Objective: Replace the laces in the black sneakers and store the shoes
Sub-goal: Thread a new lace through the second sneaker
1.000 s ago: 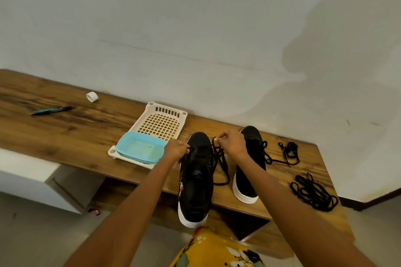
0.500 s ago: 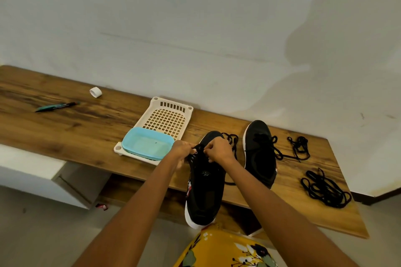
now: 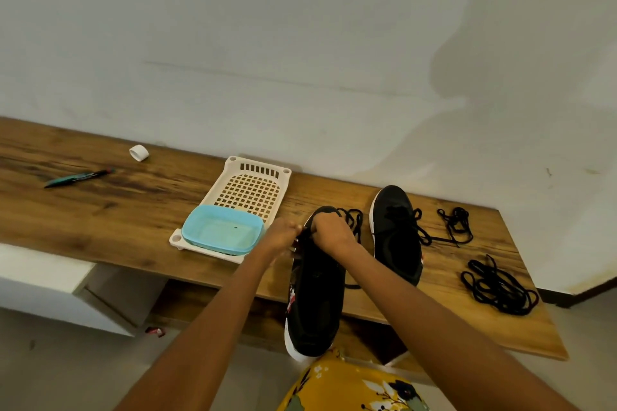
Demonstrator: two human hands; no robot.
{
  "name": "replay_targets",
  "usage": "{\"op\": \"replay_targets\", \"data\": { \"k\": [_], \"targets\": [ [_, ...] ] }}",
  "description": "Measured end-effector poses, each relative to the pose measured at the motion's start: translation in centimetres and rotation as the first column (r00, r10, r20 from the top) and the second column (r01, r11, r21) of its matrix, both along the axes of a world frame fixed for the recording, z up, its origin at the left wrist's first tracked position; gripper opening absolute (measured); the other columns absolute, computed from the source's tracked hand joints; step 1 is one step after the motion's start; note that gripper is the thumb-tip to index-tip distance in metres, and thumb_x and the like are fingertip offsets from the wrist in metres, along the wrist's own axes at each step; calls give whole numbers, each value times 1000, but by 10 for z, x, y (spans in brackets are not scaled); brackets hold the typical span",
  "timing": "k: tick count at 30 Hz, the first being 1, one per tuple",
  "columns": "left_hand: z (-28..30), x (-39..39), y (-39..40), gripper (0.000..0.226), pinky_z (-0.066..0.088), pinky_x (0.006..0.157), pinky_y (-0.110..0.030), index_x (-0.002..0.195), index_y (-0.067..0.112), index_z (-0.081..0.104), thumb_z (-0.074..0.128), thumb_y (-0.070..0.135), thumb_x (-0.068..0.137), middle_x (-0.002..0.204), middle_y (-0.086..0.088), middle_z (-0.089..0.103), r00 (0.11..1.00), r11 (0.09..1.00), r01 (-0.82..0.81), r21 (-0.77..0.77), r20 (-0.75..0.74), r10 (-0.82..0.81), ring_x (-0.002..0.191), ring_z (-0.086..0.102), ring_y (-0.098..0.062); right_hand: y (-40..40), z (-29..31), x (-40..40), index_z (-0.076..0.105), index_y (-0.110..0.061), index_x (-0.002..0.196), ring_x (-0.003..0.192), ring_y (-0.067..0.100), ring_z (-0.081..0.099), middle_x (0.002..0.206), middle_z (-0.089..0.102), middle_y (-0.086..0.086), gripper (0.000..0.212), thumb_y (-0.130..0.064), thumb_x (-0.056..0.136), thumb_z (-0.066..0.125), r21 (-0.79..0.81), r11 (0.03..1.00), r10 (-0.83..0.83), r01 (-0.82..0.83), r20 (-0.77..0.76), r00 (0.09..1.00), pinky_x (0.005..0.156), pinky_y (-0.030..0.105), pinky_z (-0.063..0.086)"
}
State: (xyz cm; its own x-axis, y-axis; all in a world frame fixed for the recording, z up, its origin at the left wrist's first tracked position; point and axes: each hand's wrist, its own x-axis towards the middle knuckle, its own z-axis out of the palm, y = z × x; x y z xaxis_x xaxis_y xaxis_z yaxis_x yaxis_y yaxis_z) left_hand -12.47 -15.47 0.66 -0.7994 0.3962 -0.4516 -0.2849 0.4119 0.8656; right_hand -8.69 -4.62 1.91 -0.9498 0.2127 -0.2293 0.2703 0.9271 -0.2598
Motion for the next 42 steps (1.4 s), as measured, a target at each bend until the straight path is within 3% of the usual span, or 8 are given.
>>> {"op": "replay_targets", "data": {
  "k": [6,11,21,25,30,32,37,42],
  "targets": [
    [-19,-1,3,14,48,45,-16,82,9,62,53,8,93,86,-9,62,988,998,8,-57,-151,-17,66,60,-14,13,-7,0,59,-4,77,89,33,64,91,67,19,11,0,85,53,-195,977,-79,82,22,997,72,39,50],
    [-12,-2,6,15,52,58,-28,90,14,50,39,16,100,94,-8,58,979,994,-48,-99,-203,27,75,59,-17,29,17,-3,61,-7,118,106,26,59,117,62,9,29,-17,91,57,-447,891,-85,75,-2,996,88,32,50],
    [-16,12,20,37,50,80,-27,114,4,56,35,31,101,107,-11,66,982,969,-149,199,-83,168,98,63,-19,22,43,-8,67,-10,80,61,12,54,76,65,9,22,-23,94,56,-437,898,-145,47,-195,970,57,20,41],
    [-21,11,20,24,42,81,-15,115,6,59,45,15,98,111,-6,63,973,996,-2,85,-228,21,104,55,-14,32,106,-32,65,1,97,73,19,67,91,70,15,18,-13,96,53,-734,679,-404,-1,-375,834,77,30,58],
    [-22,6,16,20,42,62,-4,97,3,69,59,19,91,90,-10,70,957,998,28,55,-290,-11,85,64,-17,54,199,-60,58,-10,79,57,10,59,77,65,7,19,-7,96,51,-874,386,-671,-294,-485,561,62,22,55],
    [-17,7,18,24,49,70,-15,97,-1,69,60,19,90,86,-14,70,951,997,-60,52,-299,73,81,64,-22,63,217,-58,57,-12,80,56,9,54,75,66,4,18,-9,96,49,-849,428,-693,-310,-529,489,60,20,52],
    [42,0,27,18,38,58,-18,89,4,72,62,19,89,77,-9,64,837,950,-288,119,-451,311,71,52,-16,70,145,-17,60,-12,89,67,12,55,77,62,0,10,-19,94,56,-541,841,-274,-9,-440,855,68,30,48],
    [107,-18,39,20,51,74,-29,100,3,71,65,17,87,83,-6,68,820,889,-249,385,-404,405,52,59,1,37,60,16,63,-9,114,55,-2,52,65,56,-11,23,-19,94,57,-552,834,-152,26,-183,971,57,9,41]
  ]
}}
